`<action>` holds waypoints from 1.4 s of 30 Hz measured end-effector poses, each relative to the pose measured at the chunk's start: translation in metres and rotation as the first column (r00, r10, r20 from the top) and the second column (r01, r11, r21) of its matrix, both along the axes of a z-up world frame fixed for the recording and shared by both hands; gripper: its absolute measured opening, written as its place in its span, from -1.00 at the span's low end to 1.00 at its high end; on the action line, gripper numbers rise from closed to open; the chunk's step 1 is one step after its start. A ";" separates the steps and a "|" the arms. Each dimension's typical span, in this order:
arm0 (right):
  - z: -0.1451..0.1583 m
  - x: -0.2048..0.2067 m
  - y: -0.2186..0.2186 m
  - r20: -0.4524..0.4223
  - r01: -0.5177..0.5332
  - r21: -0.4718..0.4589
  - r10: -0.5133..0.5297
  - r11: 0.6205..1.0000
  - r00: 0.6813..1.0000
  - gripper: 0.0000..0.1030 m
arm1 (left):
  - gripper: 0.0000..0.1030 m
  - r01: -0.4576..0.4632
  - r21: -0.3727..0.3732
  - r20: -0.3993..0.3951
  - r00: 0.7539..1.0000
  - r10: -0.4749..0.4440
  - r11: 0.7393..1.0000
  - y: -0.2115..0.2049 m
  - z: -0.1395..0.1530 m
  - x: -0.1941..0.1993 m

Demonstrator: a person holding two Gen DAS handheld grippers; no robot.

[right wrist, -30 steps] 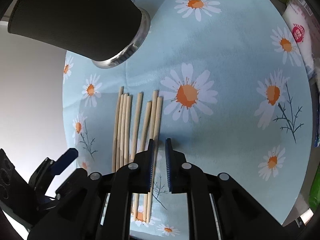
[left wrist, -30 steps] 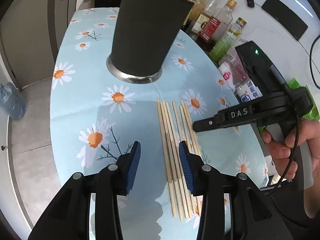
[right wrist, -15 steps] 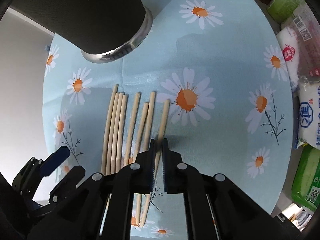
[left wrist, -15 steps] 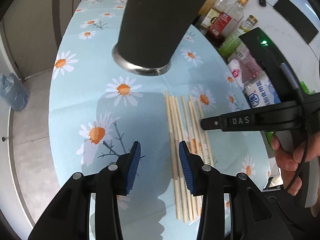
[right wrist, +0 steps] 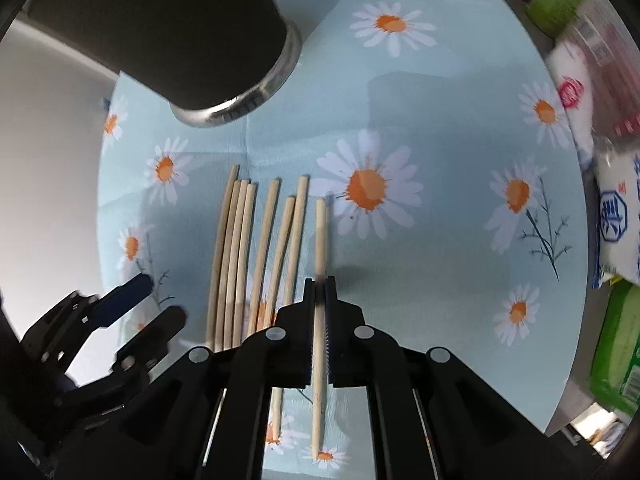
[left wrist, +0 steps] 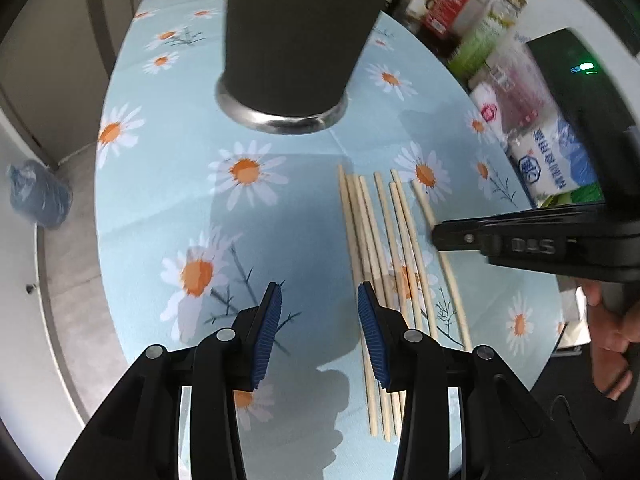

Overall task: Organize utensils
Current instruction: 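Close the right gripper on another chopstick and lift it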

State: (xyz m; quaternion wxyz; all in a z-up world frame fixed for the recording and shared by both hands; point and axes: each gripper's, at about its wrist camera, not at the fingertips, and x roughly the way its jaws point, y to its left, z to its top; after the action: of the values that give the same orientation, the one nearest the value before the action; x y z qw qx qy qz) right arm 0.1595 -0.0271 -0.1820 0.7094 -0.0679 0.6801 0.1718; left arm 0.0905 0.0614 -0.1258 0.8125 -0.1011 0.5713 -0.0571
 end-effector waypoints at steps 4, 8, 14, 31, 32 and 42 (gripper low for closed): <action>0.009 -0.004 -0.012 -0.002 0.034 0.064 -0.034 0.997 0.999 -0.90 | -0.25 0.052 0.035 -0.048 0.998 -0.050 0.998 -0.009 -0.006 0.014; 0.015 -0.006 -0.023 -0.006 0.072 0.110 -0.071 0.991 0.997 -0.90 | -0.25 0.087 0.057 -0.086 0.993 -0.081 0.995 -0.017 -0.011 0.023; 0.018 0.000 -0.048 -0.016 0.105 0.139 -0.104 0.985 0.994 -0.90 | -0.26 0.086 0.062 -0.102 0.992 -0.079 0.994 -0.013 -0.011 0.026; 0.028 -0.003 -0.067 -0.004 0.141 0.158 -0.142 0.977 0.990 -0.90 | -0.30 0.091 0.204 -0.130 0.989 -0.066 0.975 -0.032 -0.015 0.033; 0.028 -0.003 -0.068 -0.004 0.142 0.157 -0.144 0.977 0.990 -0.90 | -0.38 0.086 0.213 -0.124 0.990 -0.060 0.973 -0.033 -0.015 0.033; 0.031 -0.006 -0.073 0.010 0.149 0.147 -0.152 0.978 0.988 -0.90 | -0.92 0.061 0.264 -0.078 0.996 -0.042 0.963 -0.026 -0.015 0.027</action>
State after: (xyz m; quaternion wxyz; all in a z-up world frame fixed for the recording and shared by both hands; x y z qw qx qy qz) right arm 0.1536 -0.1003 -0.1509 0.7306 0.0341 0.6613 0.1663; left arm 0.1176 0.0358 -0.1410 0.7960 0.0218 0.6049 0.0026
